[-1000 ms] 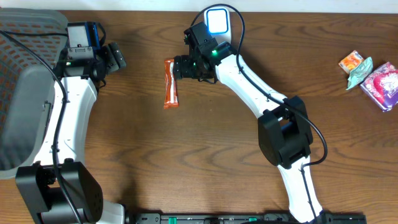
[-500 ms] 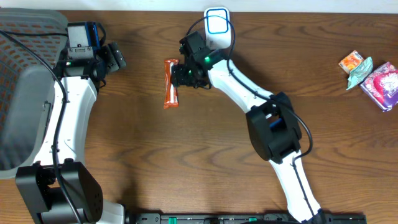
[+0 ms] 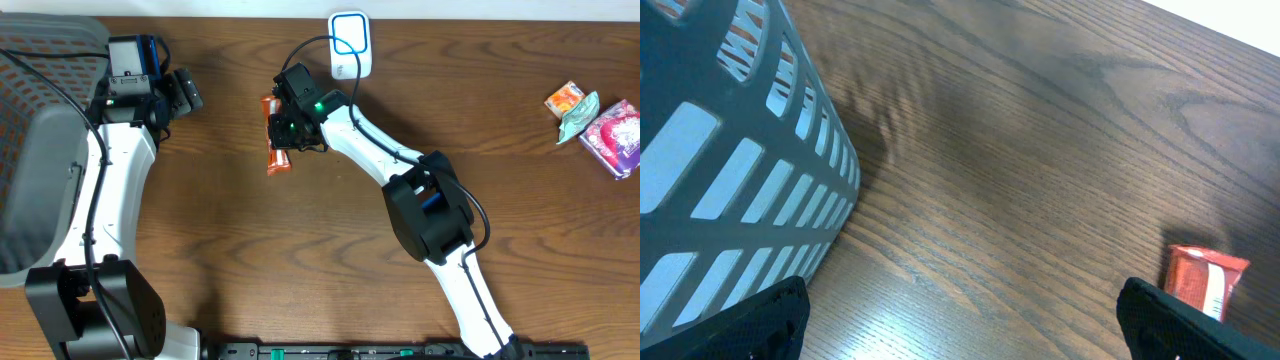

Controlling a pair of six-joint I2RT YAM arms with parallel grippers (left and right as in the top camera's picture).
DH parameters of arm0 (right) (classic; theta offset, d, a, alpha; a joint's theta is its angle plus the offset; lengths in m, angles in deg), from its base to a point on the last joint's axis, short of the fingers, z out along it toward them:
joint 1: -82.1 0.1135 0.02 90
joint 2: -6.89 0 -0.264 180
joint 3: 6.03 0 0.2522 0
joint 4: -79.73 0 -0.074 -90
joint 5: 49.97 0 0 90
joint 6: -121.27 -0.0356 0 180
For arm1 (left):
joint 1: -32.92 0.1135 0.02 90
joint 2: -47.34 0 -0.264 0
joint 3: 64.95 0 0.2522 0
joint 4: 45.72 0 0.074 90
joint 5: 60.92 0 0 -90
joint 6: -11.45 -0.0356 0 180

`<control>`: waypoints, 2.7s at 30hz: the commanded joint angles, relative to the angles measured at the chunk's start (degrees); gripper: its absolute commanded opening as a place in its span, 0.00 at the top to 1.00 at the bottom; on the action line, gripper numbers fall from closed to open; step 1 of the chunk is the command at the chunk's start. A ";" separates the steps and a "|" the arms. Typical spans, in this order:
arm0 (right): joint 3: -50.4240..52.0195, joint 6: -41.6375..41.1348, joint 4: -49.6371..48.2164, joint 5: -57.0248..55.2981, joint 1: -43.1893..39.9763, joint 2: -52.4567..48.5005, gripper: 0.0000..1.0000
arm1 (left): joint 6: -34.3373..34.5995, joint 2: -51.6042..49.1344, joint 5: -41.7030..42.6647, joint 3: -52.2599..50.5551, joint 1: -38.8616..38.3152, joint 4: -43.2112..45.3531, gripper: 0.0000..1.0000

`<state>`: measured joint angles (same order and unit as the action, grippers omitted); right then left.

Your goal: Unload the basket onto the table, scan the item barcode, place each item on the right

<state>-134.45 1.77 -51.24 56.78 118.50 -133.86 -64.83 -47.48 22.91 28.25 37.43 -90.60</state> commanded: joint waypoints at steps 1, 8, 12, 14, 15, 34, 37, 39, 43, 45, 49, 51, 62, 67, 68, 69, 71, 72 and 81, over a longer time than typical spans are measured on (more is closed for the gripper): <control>-0.13 1.79 0.33 -1.73 -0.44 -0.81 0.99 | 0.48 -0.28 -0.52 0.28 0.24 -0.15 0.02; -0.48 7.02 5.29 -15.19 -1.44 4.66 0.99 | 0.48 -0.28 -0.52 0.28 0.24 -0.13 0.02; -0.48 10.16 9.09 -28.24 -0.46 8.22 0.99 | 0.48 -0.28 -0.52 0.28 0.24 -0.15 0.02; -0.48 10.51 11.93 -36.04 0.07 9.38 0.99 | 0.48 -0.28 -0.52 0.28 0.24 -0.15 0.02; -0.48 10.51 13.31 -39.63 0.33 9.57 0.99 | 0.48 -0.28 -0.52 0.28 0.24 -0.15 0.02; 3.10 9.03 18.69 -44.98 0.57 8.41 0.91 | 0.48 -0.28 -0.52 0.28 0.24 -0.15 0.02; 2.99 11.26 15.12 -41.70 1.42 8.41 0.85 | 0.48 -0.28 -0.52 0.28 0.24 -0.15 0.02; 2.78 12.57 13.73 -41.68 2.14 8.61 0.78 | 0.48 -0.28 -0.52 0.28 0.24 -0.15 0.02; 2.03 15.17 11.69 -41.64 4.11 8.63 0.57 | 0.48 -0.28 -0.52 0.28 0.24 -0.15 0.02; 2.05 17.44 10.82 -41.66 5.42 8.61 0.53 | 0.48 -0.28 -0.52 0.28 0.24 -0.15 0.02; 2.47 21.62 10.27 -41.68 7.28 8.39 0.49 | 0.48 -0.28 -0.52 0.28 0.24 -0.15 0.02; 3.43 23.28 9.18 -41.75 7.72 8.39 0.47 | 0.48 -0.28 -0.52 0.28 0.24 -0.15 0.02; 11.43 26.93 -0.76 -42.14 6.88 8.39 0.40 | 0.48 -0.28 -0.52 0.28 0.24 -0.15 0.02; 14.38 28.52 -5.01 -45.07 6.64 8.39 0.38 | 0.48 -0.28 -0.52 0.28 0.24 -0.15 0.02; 14.93 28.52 -5.64 -45.79 6.49 8.39 0.37 | 0.48 -0.28 -0.52 0.28 0.24 -0.15 0.02; 15.45 28.52 -6.14 -46.03 6.29 8.39 0.37 | 0.48 -0.28 -0.52 0.28 0.24 -0.15 0.02; 16.74 28.50 -7.26 -45.97 5.77 8.39 0.37 | 0.48 -0.28 -0.52 0.28 0.24 -0.15 0.02; 17.46 28.50 -7.76 -45.97 5.55 8.39 0.37 | 0.48 -0.28 -0.52 0.28 0.24 -0.15 0.02; 21.44 28.46 -11.54 -45.48 3.34 8.39 0.44 | 0.48 -0.28 -0.52 0.28 0.24 -0.15 0.02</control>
<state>-115.06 29.45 -63.46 11.17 122.63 -125.31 -64.86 -47.48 22.91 28.25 37.41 -90.60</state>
